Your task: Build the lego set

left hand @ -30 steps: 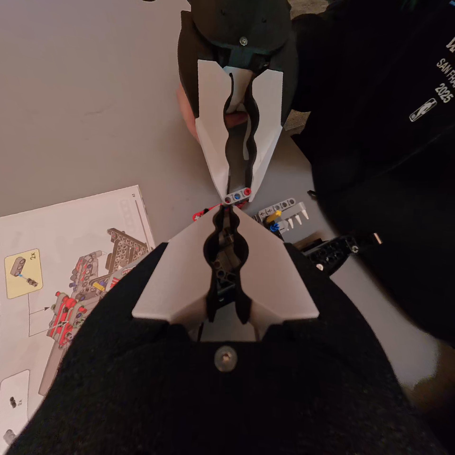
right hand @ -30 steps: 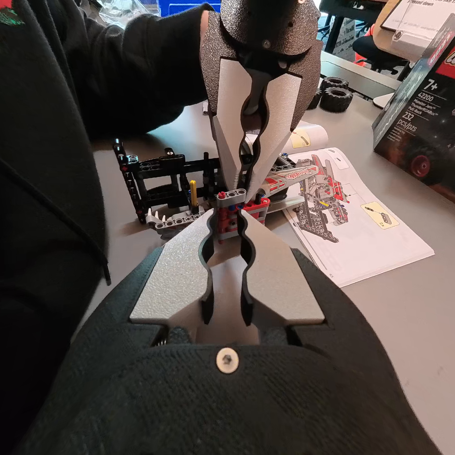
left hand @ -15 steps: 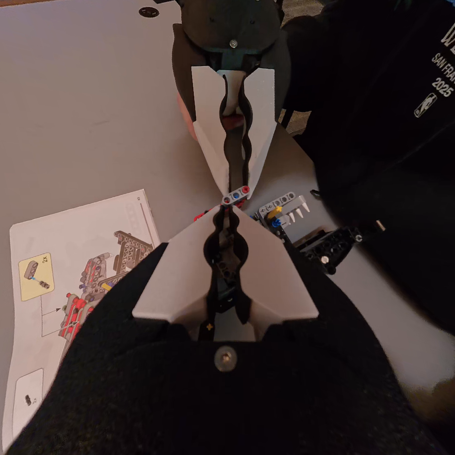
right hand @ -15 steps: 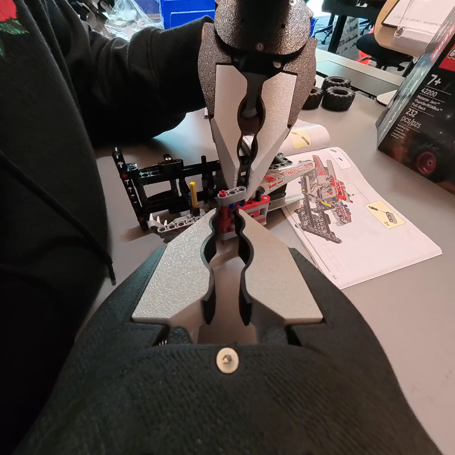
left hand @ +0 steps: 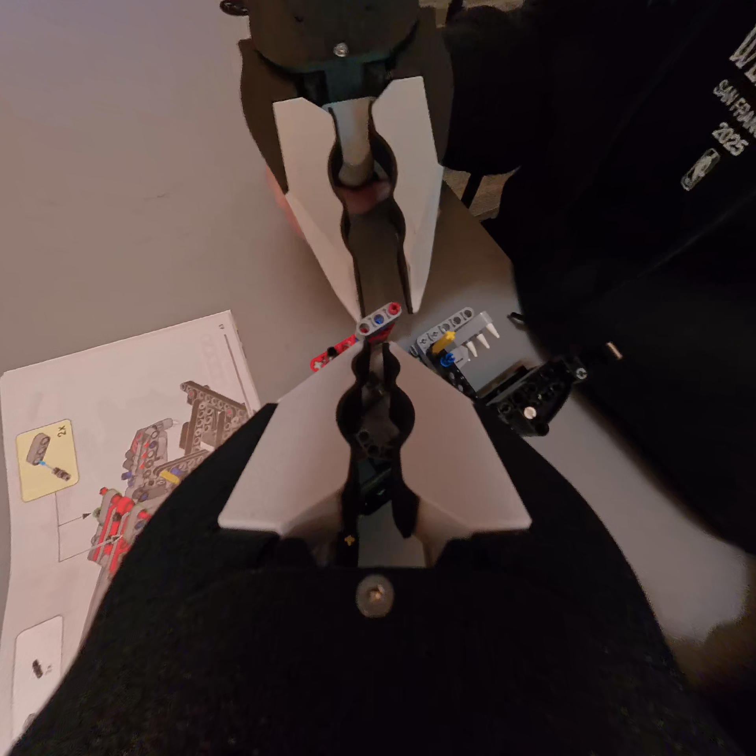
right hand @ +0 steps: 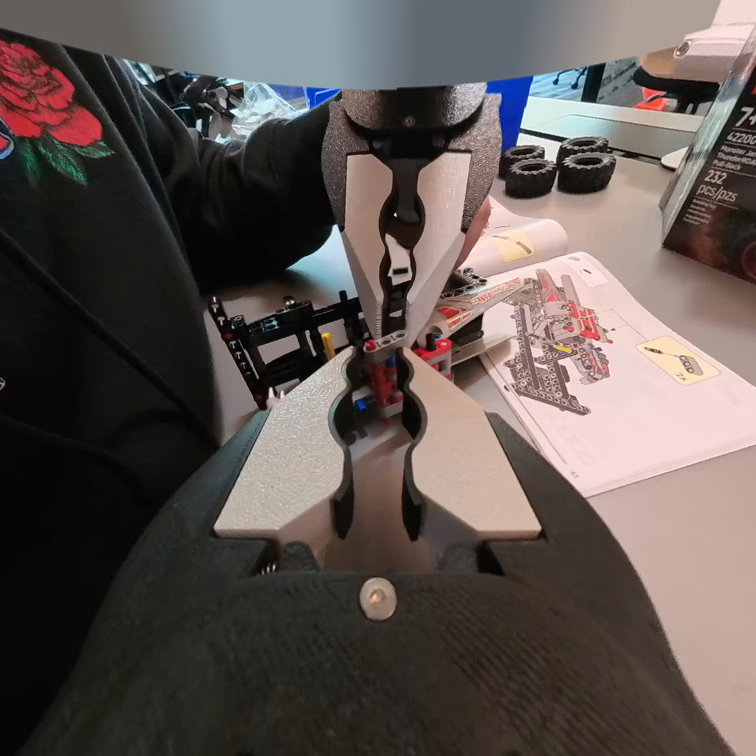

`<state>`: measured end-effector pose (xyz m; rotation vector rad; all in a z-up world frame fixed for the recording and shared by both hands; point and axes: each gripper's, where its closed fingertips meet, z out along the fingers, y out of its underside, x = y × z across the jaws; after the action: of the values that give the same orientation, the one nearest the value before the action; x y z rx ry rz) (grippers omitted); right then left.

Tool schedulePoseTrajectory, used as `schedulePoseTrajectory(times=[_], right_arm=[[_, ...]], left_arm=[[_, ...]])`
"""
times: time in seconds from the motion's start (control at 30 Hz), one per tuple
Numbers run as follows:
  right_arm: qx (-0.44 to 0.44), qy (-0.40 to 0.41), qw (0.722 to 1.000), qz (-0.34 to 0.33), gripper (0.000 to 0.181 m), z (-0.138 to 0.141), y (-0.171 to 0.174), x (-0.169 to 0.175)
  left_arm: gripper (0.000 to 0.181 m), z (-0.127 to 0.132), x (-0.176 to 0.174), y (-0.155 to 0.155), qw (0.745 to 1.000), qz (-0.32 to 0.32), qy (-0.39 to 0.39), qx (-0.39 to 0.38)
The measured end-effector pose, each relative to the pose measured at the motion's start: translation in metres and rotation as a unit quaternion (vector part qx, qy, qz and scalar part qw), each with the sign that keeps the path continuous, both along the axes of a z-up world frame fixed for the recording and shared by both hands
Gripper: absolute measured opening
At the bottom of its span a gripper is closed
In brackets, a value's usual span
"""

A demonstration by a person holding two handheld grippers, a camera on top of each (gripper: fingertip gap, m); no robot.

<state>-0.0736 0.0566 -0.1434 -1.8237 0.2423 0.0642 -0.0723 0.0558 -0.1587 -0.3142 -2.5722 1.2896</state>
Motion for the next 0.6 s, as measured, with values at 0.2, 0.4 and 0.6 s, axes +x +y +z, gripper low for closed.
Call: schedulePoseTrajectory(times=[0.2, 0.4, 0.6], right_arm=[[-0.048, 0.076, 0.994, 0.054, 0.058, -0.018, -0.001, -0.001], [-0.112, 0.043, 0.987, 0.105, 0.059, -0.035, -0.005, 0.012], [-0.131, 0.015, 0.976, 0.176, 0.070, -0.041, -0.009, 0.025]], left_arm=[[0.000, -0.006, -0.004, 0.007, 1.000, -0.021, -0.011, 0.008], [0.000, -0.005, 0.001, 0.009, 1.000, 0.000, -0.012, 0.011], [0.000, -0.016, 0.007, 0.016, 0.996, 0.058, -0.056, 0.023]])
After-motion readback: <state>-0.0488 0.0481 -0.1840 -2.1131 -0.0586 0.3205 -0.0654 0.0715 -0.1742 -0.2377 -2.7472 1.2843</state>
